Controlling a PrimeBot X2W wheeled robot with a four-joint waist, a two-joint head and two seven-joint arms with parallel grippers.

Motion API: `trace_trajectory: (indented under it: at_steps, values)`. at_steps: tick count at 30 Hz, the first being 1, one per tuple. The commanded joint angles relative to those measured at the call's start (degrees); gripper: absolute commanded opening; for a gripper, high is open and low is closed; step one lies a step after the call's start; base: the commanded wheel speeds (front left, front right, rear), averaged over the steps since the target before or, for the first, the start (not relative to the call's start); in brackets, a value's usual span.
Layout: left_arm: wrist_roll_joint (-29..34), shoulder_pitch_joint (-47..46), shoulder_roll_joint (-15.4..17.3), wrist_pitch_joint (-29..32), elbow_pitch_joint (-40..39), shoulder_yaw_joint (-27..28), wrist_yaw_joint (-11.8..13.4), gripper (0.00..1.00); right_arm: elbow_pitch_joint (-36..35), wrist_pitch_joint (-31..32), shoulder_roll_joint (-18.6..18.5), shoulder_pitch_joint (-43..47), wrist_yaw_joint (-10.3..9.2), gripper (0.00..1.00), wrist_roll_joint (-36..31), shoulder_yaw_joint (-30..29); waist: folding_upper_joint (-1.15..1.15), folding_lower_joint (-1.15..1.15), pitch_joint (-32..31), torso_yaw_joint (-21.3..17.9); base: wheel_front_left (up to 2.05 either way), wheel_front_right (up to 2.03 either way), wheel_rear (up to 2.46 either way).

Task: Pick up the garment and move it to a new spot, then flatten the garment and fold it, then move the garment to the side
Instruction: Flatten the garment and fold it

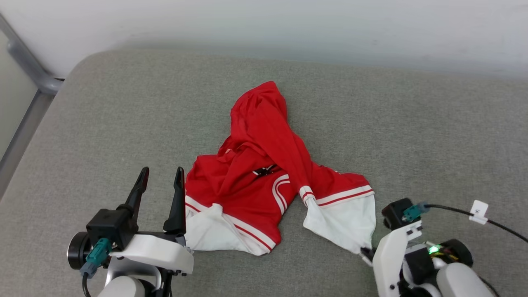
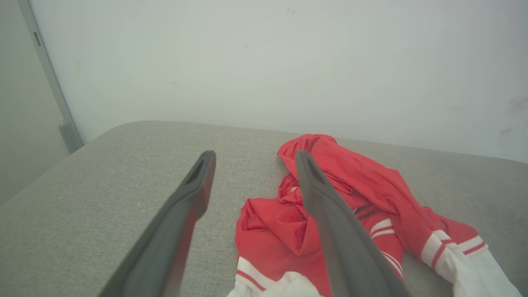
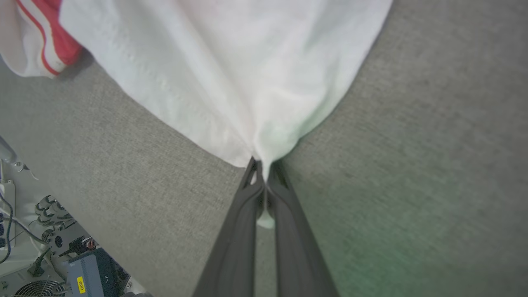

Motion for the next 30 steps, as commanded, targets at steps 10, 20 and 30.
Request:
trace_trajectory:
  at_steps: [10,20,30]
  values:
    - [0.6,2.2,0.1,-0.1,0.6,0.9,-0.8,1.00,-4.7,-3.7,-1.5,-0.8,-0.07,0.00,-5.1,-16.9,0.00,0.00,-2.5,-4.8,0.00,0.00,0.00]
    - [0.1,2.9,0.7,0.1,0.8,0.9,-0.8,1.00,-7.3,-1.4,1.7,7.1,-0.07,0.00,-7.9,-37.6,0.00,0.00,-2.1,-6.8,0.00,0.00,0.00]
    - [-0.3,3.1,1.0,1.0,2.0,0.4,-0.8,1.00,-6.7,-12.6,6.5,9.8,-0.06,1.00,-7.5,-38.0,0.00,0.00,-2.4,-6.9,0.00,0.00,0.00]
